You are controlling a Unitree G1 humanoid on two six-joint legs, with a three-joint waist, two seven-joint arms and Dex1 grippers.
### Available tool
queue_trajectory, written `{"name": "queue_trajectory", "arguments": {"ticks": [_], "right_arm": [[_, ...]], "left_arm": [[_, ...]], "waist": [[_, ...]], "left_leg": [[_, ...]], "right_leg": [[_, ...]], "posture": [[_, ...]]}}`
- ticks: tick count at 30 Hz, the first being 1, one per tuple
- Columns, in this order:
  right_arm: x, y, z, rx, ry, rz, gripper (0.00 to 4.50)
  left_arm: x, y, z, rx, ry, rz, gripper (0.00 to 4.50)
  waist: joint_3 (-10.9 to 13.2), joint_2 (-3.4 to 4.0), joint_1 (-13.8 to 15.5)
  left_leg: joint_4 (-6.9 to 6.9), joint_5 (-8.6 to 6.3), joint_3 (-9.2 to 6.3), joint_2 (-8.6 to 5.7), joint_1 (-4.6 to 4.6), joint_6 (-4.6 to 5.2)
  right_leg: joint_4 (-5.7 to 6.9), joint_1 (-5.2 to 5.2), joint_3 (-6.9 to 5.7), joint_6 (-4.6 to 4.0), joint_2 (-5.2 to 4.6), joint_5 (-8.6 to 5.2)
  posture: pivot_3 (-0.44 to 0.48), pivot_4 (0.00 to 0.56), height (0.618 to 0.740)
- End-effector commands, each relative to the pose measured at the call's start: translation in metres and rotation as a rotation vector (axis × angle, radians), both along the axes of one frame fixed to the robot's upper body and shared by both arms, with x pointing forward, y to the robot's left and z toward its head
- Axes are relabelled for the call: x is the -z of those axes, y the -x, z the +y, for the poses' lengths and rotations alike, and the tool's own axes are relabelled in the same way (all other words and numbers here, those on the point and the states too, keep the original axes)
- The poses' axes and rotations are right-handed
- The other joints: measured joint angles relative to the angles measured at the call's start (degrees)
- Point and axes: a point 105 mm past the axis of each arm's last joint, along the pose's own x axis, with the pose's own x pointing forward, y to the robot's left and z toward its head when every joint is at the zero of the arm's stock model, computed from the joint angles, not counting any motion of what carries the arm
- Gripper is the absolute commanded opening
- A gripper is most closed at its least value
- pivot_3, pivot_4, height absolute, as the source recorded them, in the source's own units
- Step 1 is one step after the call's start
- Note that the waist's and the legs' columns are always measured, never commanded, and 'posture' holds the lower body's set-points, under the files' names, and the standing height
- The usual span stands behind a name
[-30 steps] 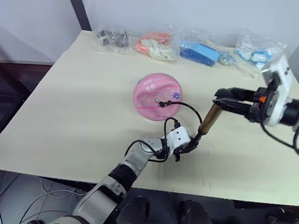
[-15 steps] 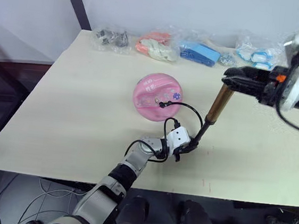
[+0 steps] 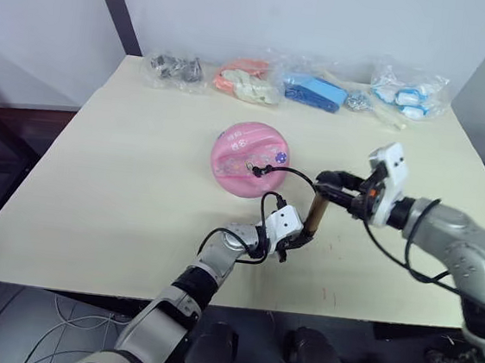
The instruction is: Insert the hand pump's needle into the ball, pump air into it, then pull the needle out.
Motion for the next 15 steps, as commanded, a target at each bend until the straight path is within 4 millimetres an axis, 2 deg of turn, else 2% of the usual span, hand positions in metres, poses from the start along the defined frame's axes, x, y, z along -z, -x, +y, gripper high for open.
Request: {"name": "queue_trajectory", "arguments": {"ticks": [1,6,15], "right_arm": [[0.061,0.010,-0.005,0.032,0.108,0.202,1.91],[0.011,0.001,-0.016,0.060,0.070,0.064,1.91],[-0.100,-0.002,-0.036,0.079,-0.026,-0.153,1.91]], "left_arm": [[0.039,0.016,0.018,-0.010,-0.128,0.112,1.07],[0.040,0.017,0.018,-0.010,-0.127,0.115,1.07],[0.041,0.018,0.018,-0.009,-0.128,0.120,1.07]], "waist": [[-0.10,-0.08,-0.06],[-0.01,0.08,0.04],[0.99,0.77,0.56]], "left_leg": [[0.00,0.00,-0.01,0.01,0.08,0.00],[-0.04,-0.01,-0.09,0.07,0.20,-0.01],[0.00,0.01,-0.08,-0.17,-0.40,-0.01]], "right_leg": [[0.00,0.05,0.00,0.00,0.01,0.00],[0.00,0.15,-0.05,-0.01,0.04,-0.02],[-0.02,-0.28,-0.04,-0.06,-0.19,0.05]], "posture": [[0.000,0.150,0.740],[0.000,0.150,0.740],[0.000,0.150,0.740]]}}
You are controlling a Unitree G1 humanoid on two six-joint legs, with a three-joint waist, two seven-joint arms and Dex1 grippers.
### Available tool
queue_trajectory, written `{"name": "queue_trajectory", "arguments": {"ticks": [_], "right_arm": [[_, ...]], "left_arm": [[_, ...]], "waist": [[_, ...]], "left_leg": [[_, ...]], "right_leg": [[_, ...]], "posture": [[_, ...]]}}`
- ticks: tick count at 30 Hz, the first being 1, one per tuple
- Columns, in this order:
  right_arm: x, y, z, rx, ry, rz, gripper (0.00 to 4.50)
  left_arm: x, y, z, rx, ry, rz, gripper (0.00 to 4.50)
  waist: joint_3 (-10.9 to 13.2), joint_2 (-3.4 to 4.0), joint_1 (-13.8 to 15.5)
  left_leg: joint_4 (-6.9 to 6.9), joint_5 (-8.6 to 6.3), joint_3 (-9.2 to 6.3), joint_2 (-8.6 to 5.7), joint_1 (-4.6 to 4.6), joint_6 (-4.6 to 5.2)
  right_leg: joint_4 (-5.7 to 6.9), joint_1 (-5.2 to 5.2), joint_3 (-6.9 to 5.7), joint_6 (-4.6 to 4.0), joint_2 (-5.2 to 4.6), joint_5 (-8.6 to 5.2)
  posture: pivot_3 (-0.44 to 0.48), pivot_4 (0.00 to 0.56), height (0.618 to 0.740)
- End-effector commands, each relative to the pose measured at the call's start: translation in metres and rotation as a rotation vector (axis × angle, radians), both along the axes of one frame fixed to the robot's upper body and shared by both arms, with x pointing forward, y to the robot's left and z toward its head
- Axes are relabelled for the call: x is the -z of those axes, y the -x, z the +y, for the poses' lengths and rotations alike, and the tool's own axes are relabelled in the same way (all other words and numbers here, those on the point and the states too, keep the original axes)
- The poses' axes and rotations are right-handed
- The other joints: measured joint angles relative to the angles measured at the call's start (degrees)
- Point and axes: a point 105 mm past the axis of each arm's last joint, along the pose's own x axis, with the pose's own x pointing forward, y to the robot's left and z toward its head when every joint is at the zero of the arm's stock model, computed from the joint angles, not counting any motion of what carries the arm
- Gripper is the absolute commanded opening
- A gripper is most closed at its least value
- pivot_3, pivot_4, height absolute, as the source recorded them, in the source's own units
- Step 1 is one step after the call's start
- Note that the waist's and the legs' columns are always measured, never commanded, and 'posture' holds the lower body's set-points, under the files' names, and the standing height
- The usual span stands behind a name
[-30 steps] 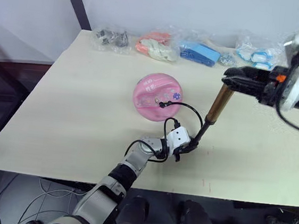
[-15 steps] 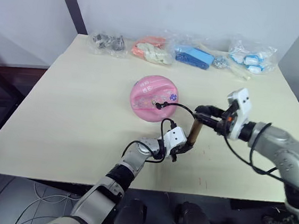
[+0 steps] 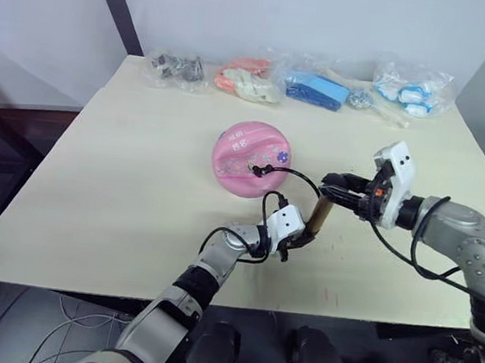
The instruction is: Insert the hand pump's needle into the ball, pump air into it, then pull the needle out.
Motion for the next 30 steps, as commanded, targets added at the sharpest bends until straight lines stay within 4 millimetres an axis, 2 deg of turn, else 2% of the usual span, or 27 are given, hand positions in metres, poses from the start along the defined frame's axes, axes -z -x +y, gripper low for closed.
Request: {"name": "queue_trajectory", "arguments": {"ticks": [1,5,10,14,16,19,25,27,30], "right_arm": [[-0.065,-0.001,-0.019,0.061,-0.043,-0.192,1.91],[-0.102,0.003,-0.028,0.069,-0.075,-0.252,1.91],[-0.133,0.007,-0.035,0.083,-0.077,-0.310,1.91],[-0.150,0.008,-0.038,0.088,-0.098,-0.338,1.91],[-0.151,0.008,-0.039,0.089,-0.093,-0.337,1.91],[-0.126,0.004,-0.039,0.097,-0.021,-0.277,1.91],[-0.041,-0.003,-0.030,0.093,0.015,-0.090,1.91],[-0.024,-0.003,-0.027,0.092,0.008,-0.059,1.91],[0.019,-0.002,-0.019,0.098,-0.010,0.029,1.91]], "left_arm": [[0.049,0.017,0.025,-0.032,-0.149,0.143,1.07],[0.049,0.018,0.024,-0.031,-0.148,0.143,1.07],[0.049,0.018,0.023,-0.029,-0.147,0.144,1.07],[0.049,0.018,0.023,-0.028,-0.146,0.144,1.07],[0.050,0.018,0.024,-0.029,-0.147,0.144,1.07],[0.050,0.018,0.025,-0.029,-0.147,0.143,1.07],[0.050,0.019,0.026,-0.031,-0.149,0.143,1.07],[0.050,0.019,0.026,-0.031,-0.150,0.142,1.07],[0.050,0.020,0.027,-0.030,-0.151,0.142,1.07]], "waist": [[0.15,0.03,0.10],[0.34,-0.05,0.22],[0.38,-0.05,0.32],[0.44,-0.11,0.46],[0.46,-0.08,0.54],[0.46,-0.08,0.74],[0.16,-0.52,0.78],[0.17,-0.47,0.66],[0.06,-0.56,0.55]], "left_leg": [[0.00,0.00,0.00,-0.02,-0.03,0.00],[0.00,0.00,0.00,-0.03,-0.05,0.00],[0.00,0.00,0.02,-0.02,-0.08,0.01],[0.00,0.00,0.02,-0.01,-0.10,0.01],[0.00,0.00,0.05,-0.01,-0.21,0.01],[0.00,0.00,0.05,-0.01,-0.32,0.01],[0.00,0.00,0.06,-0.01,-0.24,0.01],[-0.01,0.00,0.06,0.04,-0.03,0.01],[0.00,0.00,0.07,0.07,0.11,0.01]], "right_leg": [[0.00,-0.02,0.00,0.00,-0.02,0.00],[-0.01,-0.03,-0.03,0.01,-0.06,0.00],[-0.02,-0.04,-0.04,0.03,-0.06,-0.02],[-0.03,-0.06,-0.04,0.03,-0.09,-0.02],[-0.02,-0.18,-0.01,-0.02,-0.09,0.02],[-0.02,-0.28,-0.03,-0.13,-0.09,0.09],[-0.04,-0.18,-0.08,-0.10,-0.07,0.07],[-0.03,-0.02,-0.04,0.08,-0.02,-0.05],[-0.02,0.06,-0.03,0.10,0.05,-0.05]], "posture": [[0.000,0.150,0.740],[0.000,0.150,0.740],[0.000,0.150,0.740],[0.000,0.150,0.740],[0.000,0.150,0.740],[0.000,0.150,0.740],[0.000,0.150,0.740],[0.000,0.150,0.740],[0.000,0.150,0.740]]}}
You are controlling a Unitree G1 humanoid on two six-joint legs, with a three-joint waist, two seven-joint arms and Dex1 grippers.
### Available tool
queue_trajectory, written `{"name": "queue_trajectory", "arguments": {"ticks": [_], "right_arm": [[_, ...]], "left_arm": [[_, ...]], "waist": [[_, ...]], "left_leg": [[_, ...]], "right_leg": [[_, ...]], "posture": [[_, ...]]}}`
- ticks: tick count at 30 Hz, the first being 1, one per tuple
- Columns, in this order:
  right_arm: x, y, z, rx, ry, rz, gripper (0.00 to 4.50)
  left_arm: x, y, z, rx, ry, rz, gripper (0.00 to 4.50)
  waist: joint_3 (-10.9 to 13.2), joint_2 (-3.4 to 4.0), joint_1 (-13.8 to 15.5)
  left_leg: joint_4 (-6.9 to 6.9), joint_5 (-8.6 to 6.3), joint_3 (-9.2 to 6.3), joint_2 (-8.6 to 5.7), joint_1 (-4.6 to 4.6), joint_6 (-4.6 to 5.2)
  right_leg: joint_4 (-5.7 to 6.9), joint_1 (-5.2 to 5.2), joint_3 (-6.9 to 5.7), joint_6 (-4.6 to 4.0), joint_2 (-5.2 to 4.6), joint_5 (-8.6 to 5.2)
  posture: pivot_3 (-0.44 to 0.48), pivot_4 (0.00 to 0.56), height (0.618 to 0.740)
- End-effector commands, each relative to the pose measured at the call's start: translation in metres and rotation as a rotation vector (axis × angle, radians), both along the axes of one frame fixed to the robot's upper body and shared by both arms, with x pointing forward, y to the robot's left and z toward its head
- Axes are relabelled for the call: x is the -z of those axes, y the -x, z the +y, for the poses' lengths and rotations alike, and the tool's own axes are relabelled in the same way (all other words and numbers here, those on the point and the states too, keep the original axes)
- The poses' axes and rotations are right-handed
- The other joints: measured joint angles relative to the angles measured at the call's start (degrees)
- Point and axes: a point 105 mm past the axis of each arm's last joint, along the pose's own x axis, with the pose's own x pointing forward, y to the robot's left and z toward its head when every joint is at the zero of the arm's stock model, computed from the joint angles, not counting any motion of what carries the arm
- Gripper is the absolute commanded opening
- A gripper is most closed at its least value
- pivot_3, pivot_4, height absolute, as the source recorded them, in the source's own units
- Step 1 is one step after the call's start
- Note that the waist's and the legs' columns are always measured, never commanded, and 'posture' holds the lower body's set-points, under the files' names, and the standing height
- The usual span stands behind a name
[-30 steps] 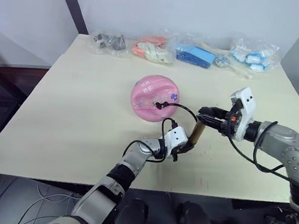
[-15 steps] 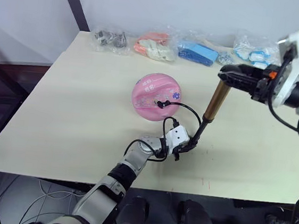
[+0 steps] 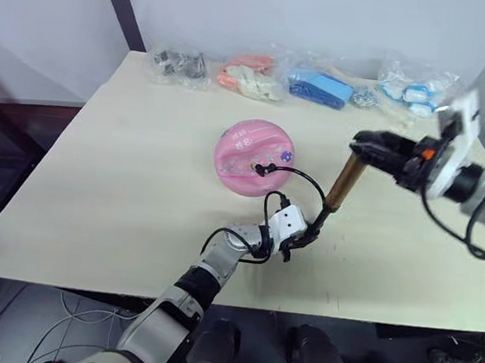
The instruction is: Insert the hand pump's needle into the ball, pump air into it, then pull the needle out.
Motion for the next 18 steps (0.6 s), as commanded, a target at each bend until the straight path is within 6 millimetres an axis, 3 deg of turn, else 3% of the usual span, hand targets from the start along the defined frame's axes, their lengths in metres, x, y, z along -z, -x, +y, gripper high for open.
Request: {"name": "queue_trajectory", "arguments": {"ticks": [1,5,8,12,18], "right_arm": [[0.069,-0.006,0.003,0.068,0.052,0.173,1.91],[0.119,0.001,0.014,0.071,0.061,0.267,1.91],[0.167,0.016,0.028,0.034,0.095,0.373,1.91],[0.130,0.005,0.017,0.069,0.062,0.238,1.91],[0.039,-0.006,-0.009,0.083,0.004,0.006,1.91]], "left_arm": [[0.048,0.018,0.029,-0.029,-0.153,0.148,1.07],[0.048,0.017,0.030,-0.030,-0.154,0.148,1.07],[0.047,0.018,0.030,-0.027,-0.156,0.148,1.07],[0.046,0.016,0.032,-0.034,-0.158,0.147,1.07],[0.049,0.018,0.032,-0.037,-0.156,0.157,1.07]], "waist": [[-0.20,-0.22,-0.10],[-0.38,-0.22,-0.28],[-0.73,-0.36,-1.01],[-1.11,-0.54,-1.17],[-0.61,0.00,-0.91]], "left_leg": [[-0.02,0.00,0.00,0.07,0.06,0.00],[-0.05,0.00,-0.03,0.14,0.11,0.00],[-0.05,0.00,-0.07,0.14,0.20,-0.01],[-0.11,-0.01,-0.07,0.19,0.32,-0.02],[-0.11,-0.01,-0.10,0.10,0.10,-0.01]], "right_leg": [[0.00,0.03,0.00,-0.01,0.08,-0.01],[0.00,0.07,-0.03,-0.04,0.19,-0.01],[0.00,0.15,0.00,-0.04,0.17,-0.01],[0.00,0.21,0.00,-0.06,0.21,-0.03],[-0.01,0.05,0.00,-0.06,0.15,-0.02]], "posture": [[0.000,0.150,0.740],[0.000,0.150,0.740],[0.000,0.150,0.740],[0.000,0.150,0.740],[0.000,0.150,0.740]]}}
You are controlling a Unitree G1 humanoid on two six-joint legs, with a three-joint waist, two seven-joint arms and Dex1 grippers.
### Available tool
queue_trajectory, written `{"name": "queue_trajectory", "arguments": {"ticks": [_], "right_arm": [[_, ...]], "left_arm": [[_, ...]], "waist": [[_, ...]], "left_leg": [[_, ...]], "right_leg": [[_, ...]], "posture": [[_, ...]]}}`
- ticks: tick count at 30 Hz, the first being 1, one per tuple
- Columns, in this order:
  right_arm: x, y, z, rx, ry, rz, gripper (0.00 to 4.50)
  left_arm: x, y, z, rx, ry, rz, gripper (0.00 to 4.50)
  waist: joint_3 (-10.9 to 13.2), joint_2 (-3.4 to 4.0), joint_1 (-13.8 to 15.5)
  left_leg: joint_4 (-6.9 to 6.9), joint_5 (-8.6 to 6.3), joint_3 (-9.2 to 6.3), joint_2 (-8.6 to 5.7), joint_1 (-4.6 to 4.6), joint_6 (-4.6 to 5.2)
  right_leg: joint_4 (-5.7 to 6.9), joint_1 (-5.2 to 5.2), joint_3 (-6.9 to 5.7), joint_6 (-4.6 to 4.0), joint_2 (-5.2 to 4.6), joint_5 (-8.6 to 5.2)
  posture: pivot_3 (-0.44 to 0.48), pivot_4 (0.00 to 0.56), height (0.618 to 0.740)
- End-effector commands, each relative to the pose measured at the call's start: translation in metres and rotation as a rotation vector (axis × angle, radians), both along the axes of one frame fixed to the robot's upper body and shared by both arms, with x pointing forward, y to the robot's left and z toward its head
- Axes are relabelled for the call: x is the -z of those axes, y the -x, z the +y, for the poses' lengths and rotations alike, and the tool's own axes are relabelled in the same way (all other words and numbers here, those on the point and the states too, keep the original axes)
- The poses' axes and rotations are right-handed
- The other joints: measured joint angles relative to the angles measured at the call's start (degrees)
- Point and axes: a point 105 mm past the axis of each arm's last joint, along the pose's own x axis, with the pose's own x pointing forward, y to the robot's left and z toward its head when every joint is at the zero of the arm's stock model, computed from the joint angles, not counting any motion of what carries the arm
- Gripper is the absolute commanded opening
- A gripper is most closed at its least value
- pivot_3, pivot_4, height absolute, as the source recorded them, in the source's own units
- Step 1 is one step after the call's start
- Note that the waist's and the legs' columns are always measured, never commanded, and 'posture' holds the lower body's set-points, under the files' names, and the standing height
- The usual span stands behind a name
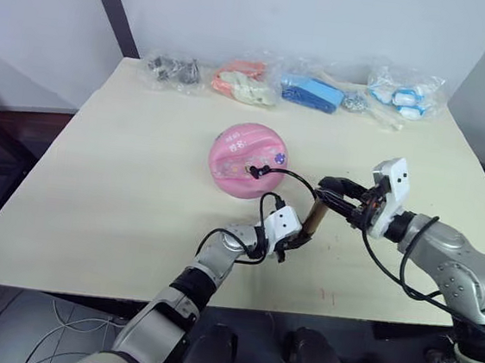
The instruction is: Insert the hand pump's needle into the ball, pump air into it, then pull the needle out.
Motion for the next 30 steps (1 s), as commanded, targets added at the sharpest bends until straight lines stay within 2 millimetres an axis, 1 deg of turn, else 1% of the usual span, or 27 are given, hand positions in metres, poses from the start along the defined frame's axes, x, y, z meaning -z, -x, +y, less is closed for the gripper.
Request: {"name": "queue_trajectory", "arguments": {"ticks": [1,4,8,11,16,20,24,27,30], "right_arm": [[-0.038,-0.004,-0.025,0.066,-0.006,-0.072,1.91],[-0.071,0.000,-0.028,0.043,-0.058,-0.131,1.91],[-0.113,0.008,-0.036,0.027,-0.073,-0.207,1.91],[-0.134,0.012,-0.041,0.033,-0.063,-0.247,1.91],[-0.156,0.019,-0.048,0.038,-0.023,-0.292,1.91],[-0.165,0.023,-0.049,0.043,0.018,-0.320,1.91],[-0.168,0.023,-0.048,0.046,0.018,-0.325,1.91],[-0.162,0.022,-0.044,0.034,0.012,-0.305,1.91],[-0.144,0.018,-0.041,0.033,0.002,-0.257,1.91]], "left_arm": [[0.046,0.019,0.025,-0.025,-0.134,0.145,1.07],[0.047,0.019,0.025,-0.026,-0.134,0.146,1.07],[0.047,0.019,0.023,-0.024,-0.131,0.149,1.07],[0.047,0.020,0.023,-0.023,-0.130,0.149,1.07],[0.047,0.019,0.022,-0.025,-0.130,0.148,1.07],[0.047,0.019,0.022,-0.026,-0.128,0.147,1.07],[0.048,0.021,0.022,-0.023,-0.128,0.149,1.07],[0.048,0.021,0.022,-0.022,-0.130,0.150,1.07],[0.049,0.022,0.023,-0.023,-0.132,0.150,1.07]], "waist": [[0.38,0.23,0.20],[0.91,0.53,0.42],[1.07,0.49,0.49],[1.16,0.43,0.57],[1.23,0.41,0.73],[1.25,0.42,1.15],[1.26,0.41,1.28],[1.26,0.41,1.28],[1.25,0.40,1.27]], "left_leg": [[0.00,0.00,-0.01,-0.03,-0.05,0.00],[0.01,0.00,-0.01,-0.12,-0.20,0.00],[0.00,0.00,0.02,-0.17,-0.30,0.01],[0.01,0.00,0.04,-0.19,-0.33,0.01],[0.02,0.01,0.10,-0.17,-0.38,0.01],[0.02,0.01,0.11,-0.17,-0.46,0.01],[0.02,0.01,0.16,-0.17,-0.59,0.01],[0.02,0.01,0.18,-0.16,-0.62,0.01],[0.03,0.01,0.19,-0.16,-0.61,0.01]], "right_leg": [[-0.01,-0.02,0.00,0.00,-0.02,0.00],[-0.01,-0.12,0.01,-0.02,-0.11,0.01],[-0.03,-0.18,0.02,-0.06,-0.20,0.05],[-0.04,-0.21,0.00,-0.02,-0.23,0.03],[-0.04,-0.24,-0.03,-0.01,-0.23,0.02],[-0.04,-0.31,-0.02,-0.02,-0.24,0.03],[-0.04,-0.43,-0.03,-0.09,-0.24,0.08],[-0.04,-0.45,-0.03,-0.15,-0.24,0.11],[-0.04,-0.45,-0.02,-0.16,-0.24,0.11]], "posture": [[0.000,0.150,0.740],[0.000,0.150,0.740],[0.000,0.150,0.740],[0.000,0.150,0.740],[0.000,0.150,0.740],[0.000,0.150,0.740],[0.000,0.150,0.740],[0.000,0.150,0.740],[0.000,0.150,0.740]]}}
